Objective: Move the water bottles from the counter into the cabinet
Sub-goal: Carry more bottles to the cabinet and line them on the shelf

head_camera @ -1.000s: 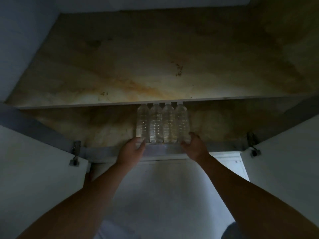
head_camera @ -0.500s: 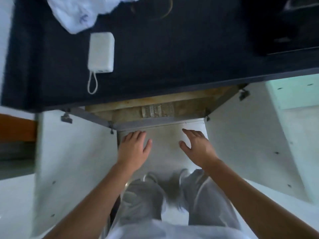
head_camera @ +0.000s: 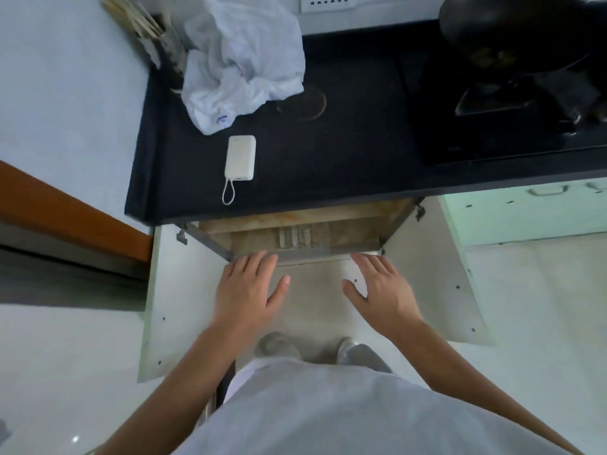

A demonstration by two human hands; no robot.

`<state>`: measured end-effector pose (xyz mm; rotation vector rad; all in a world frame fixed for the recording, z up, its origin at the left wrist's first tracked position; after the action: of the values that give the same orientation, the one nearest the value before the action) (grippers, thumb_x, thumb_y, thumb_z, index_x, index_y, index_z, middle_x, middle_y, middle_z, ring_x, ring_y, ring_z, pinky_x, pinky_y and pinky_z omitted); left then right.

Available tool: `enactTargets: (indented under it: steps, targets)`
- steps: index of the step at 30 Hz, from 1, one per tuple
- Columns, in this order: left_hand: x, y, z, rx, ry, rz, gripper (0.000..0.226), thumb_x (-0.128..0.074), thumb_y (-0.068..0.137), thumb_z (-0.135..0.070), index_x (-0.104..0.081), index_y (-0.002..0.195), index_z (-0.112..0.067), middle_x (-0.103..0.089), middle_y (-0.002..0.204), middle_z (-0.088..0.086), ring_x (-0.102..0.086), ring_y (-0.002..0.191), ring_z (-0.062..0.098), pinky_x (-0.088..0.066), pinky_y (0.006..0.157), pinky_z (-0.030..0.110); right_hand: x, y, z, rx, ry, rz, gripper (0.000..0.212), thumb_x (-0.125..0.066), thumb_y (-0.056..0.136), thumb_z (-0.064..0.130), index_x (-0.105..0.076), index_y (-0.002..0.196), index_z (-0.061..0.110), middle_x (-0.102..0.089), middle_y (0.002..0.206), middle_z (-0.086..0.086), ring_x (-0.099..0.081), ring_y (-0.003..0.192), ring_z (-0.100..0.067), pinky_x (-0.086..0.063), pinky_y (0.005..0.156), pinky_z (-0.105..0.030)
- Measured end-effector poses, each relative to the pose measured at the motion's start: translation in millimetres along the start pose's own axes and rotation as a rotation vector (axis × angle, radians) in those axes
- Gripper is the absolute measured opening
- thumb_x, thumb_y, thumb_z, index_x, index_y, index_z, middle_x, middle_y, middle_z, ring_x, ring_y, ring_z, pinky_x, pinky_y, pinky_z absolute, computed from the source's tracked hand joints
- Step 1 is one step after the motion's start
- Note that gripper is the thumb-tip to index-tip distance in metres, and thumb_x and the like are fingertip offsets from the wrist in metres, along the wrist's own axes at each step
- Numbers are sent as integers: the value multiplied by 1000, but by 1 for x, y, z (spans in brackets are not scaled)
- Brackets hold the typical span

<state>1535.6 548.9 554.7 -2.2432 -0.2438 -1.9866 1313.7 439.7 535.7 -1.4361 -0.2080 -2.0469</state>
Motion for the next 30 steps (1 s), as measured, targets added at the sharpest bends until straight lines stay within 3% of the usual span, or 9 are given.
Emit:
enactTargets:
  steps: [6,11,15,18,25,30]
  targets:
    - [18,56,-34,-218,-78,-61,54,-40,98,-49,-69,122,-10,-69,123,7,-64,108,29,-51,90,43,40,-8,-9,-150,-28,-142,66,-32,97,61,-39,151,24,-49,150,6,-42,139,-19,-41,112,-39]
    - [11,110,-75,-640,-64,-48,49,-48,97,-48,-69,119,-10,-69,120,9,-65,106,29,-50,91,44,42,-53,-32,-458,-84,-244,61,-42,100,56,-42,151,22,-52,149,3,-44,139,-23,-39,111,-40]
    - [2,128,-131,-955,-44,-13,53,-47,94,-49,-71,117,-9,-71,116,11,-67,103,31,-52,90,45,31,-117,-43,-741,-63,-385,65,-38,94,59,-53,143,19,-61,138,4,-53,129,-23,-49,100,-40]
    - [-2,116,-183,-1114,-39,50,55,-44,96,-52,-70,120,-10,-70,121,12,-66,106,30,-52,90,43,16,-175,-41,-925,-59,-475,62,-41,92,57,-58,136,16,-65,130,3,-58,121,-24,-53,92,-39]
    - [-13,26,-309,-1465,-86,151,53,-43,95,-51,-68,118,-11,-71,116,11,-67,104,31,-52,92,45,-15,-309,-24,-1361,-25,-670,59,-46,90,53,-63,131,14,-67,124,3,-62,112,-23,-53,89,-39]
    - [-25,-43,-377,-1648,-85,160,51,-44,94,-50,-69,117,-13,-72,113,9,-68,100,31,-52,85,44,-38,-378,-28,-1521,20,-757,58,-48,89,52,-64,130,13,-68,124,1,-62,112,-23,-54,92,-40]
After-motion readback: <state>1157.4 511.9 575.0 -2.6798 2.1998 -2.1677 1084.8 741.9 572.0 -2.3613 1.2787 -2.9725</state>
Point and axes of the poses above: each hand's wrist, its own y-axis towards the middle knuckle, its own x-axis out of the back of the hand, z = x × y, the point moved 4 cm from there along y, towards the middle knuckle
